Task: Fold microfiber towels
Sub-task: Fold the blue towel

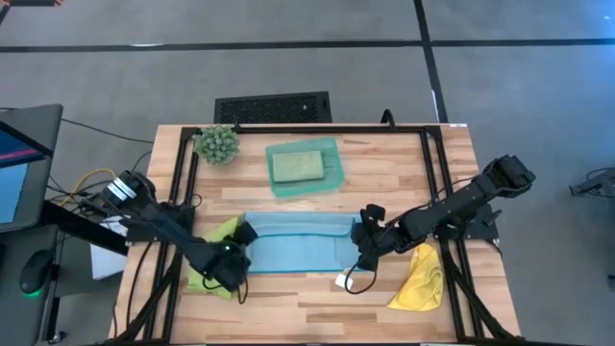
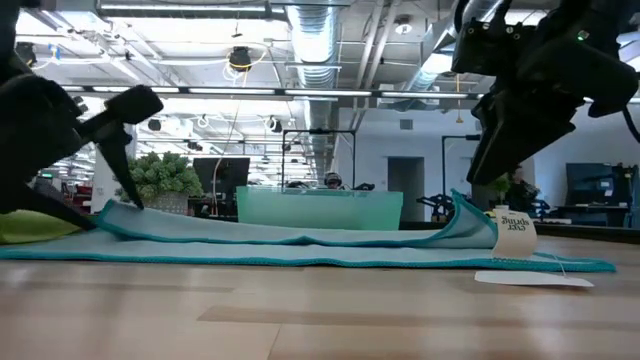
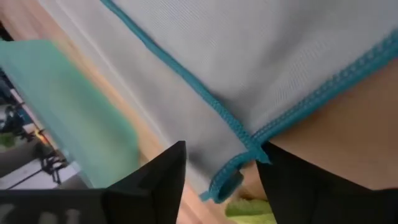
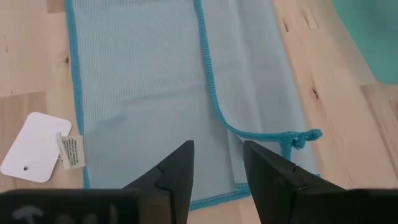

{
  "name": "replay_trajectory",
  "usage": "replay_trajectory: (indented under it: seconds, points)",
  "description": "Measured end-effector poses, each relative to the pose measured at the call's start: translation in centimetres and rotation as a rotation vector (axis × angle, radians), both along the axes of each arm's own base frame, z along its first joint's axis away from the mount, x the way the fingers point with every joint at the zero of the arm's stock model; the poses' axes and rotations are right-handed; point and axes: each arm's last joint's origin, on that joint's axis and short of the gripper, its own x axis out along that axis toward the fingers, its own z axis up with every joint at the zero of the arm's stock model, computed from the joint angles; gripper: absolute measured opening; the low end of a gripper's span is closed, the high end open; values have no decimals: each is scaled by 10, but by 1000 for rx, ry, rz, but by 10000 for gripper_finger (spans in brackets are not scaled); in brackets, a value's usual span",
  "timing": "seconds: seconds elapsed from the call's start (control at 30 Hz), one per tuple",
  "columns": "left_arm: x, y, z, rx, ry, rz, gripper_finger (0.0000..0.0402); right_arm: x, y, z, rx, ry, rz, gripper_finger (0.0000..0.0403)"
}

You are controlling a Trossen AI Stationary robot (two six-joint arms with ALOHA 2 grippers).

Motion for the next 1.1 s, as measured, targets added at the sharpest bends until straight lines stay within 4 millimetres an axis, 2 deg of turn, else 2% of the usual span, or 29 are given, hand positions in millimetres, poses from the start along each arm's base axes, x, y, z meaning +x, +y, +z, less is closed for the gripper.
replay_trajectory:
  seconds: [0.1,0.33,0.47,0.6,0.87,0.97,1.1]
  points:
    - [4,-2,0,10,20,39,149,0,0,0,2,1,1,160]
    - [17,-12,12,-62,-77,132,57,0,0,0,3,1,1,155]
    - [18,-13,19,-82,-68,183,35,0,0,0,3,1,1,155]
    - [14,-11,15,-131,9,206,58,0,0,0,3,1,1,154]
    - [17,-3,15,-174,-1,312,162,0,0,0,3,1,1,153]
    - [20,-4,18,-176,-11,321,172,0,0,0,3,1,1,153]
    - [23,-7,23,-189,-19,319,157,0,0,0,2,1,1,150]
